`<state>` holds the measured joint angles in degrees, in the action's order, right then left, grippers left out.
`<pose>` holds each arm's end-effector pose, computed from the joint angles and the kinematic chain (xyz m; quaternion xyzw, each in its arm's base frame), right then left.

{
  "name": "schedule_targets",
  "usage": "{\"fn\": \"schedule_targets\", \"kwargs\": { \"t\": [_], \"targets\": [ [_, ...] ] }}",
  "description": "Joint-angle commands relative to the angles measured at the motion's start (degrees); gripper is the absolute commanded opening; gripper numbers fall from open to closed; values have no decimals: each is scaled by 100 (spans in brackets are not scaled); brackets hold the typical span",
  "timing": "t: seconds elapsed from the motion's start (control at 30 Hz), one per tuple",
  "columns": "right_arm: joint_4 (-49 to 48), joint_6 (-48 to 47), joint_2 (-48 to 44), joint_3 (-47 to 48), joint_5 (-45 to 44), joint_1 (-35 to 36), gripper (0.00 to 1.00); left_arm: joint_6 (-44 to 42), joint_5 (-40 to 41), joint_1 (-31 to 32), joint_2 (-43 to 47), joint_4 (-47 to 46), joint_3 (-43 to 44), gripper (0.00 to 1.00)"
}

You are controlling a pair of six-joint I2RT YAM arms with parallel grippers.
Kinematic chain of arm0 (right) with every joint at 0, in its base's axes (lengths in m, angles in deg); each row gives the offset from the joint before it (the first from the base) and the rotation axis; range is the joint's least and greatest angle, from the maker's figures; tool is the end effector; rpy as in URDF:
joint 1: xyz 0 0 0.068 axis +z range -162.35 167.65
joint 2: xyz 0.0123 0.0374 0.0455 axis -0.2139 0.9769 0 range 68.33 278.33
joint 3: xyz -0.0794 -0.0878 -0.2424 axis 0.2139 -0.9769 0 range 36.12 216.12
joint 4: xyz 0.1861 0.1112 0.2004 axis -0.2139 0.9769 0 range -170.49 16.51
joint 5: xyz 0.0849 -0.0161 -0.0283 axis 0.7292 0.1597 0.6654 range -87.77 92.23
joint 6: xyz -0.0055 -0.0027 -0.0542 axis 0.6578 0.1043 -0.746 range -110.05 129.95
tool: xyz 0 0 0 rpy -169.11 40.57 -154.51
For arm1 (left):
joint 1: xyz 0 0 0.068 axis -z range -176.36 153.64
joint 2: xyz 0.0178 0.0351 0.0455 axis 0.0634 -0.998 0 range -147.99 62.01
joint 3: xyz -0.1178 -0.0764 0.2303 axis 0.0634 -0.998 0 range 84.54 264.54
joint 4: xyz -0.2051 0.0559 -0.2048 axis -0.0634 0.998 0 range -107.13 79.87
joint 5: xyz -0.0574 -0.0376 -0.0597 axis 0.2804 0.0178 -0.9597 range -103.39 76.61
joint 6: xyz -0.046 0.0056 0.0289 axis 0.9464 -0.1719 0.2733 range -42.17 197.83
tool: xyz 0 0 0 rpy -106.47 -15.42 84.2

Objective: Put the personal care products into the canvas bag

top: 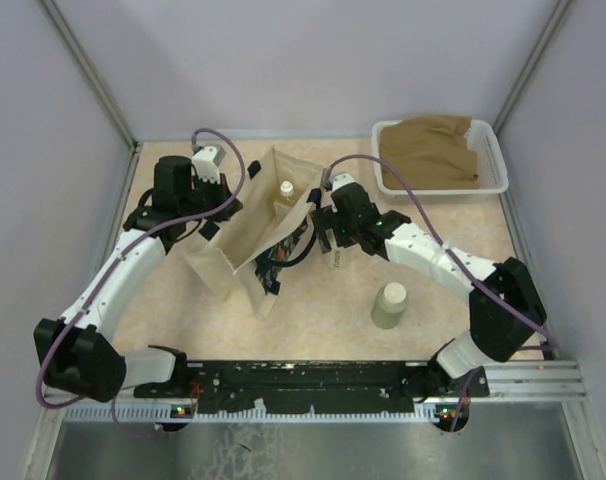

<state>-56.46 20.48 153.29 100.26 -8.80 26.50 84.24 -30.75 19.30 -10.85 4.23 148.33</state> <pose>0.2838 0.2196 0.2521 -0.1891 0.9002 0.0790 0.3842 0.3088 -0.0979 0.3225 0.1440 0.8491 -0.2226 0.4569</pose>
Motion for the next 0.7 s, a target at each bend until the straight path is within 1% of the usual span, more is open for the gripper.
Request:
{"fn": "schedule_targets", "kwargs": {
  "t": [0.0, 0.03, 0.1, 0.2, 0.33, 0.37, 0.47, 0.57, 0.6, 0.67],
  "targets": [
    [-854, 29, 218, -281, 102, -12, 99, -33, 33, 23, 193, -163, -49, 0],
    [-952, 41, 266, -317, 131, -17, 98, -27, 42, 24, 193, -168, -57, 0],
    [-914, 59, 411, -262, 150, -18, 91, -39, 44, 25, 185, -160, -60, 0],
    [-730, 43, 519, -153, 49, -17, 79, -32, 41, 25, 185, -167, -76, 0],
    [-1020, -1, 372, -363, -22, -18, 63, -9, 24, 25, 178, -244, -142, 0],
    [-1117, -6, 319, -433, -44, -18, 56, -9, 14, 25, 162, -254, -147, 0],
    [-1187, -17, 181, -523, -170, -11, 27, -9, 3, 25, 124, -256, -148, 0],
    [-1016, -24, -46, -476, -378, -17, 4, -4, -8, 25, 106, -272, -148, 0],
    [-905, -26, -143, -425, -460, -18, 0, 3, -4, 24, 108, -281, -151, 0],
    [-587, -55, -346, -268, -693, -17, 0, 5, -4, 25, 99, -289, -149, 0]
  ]
}}
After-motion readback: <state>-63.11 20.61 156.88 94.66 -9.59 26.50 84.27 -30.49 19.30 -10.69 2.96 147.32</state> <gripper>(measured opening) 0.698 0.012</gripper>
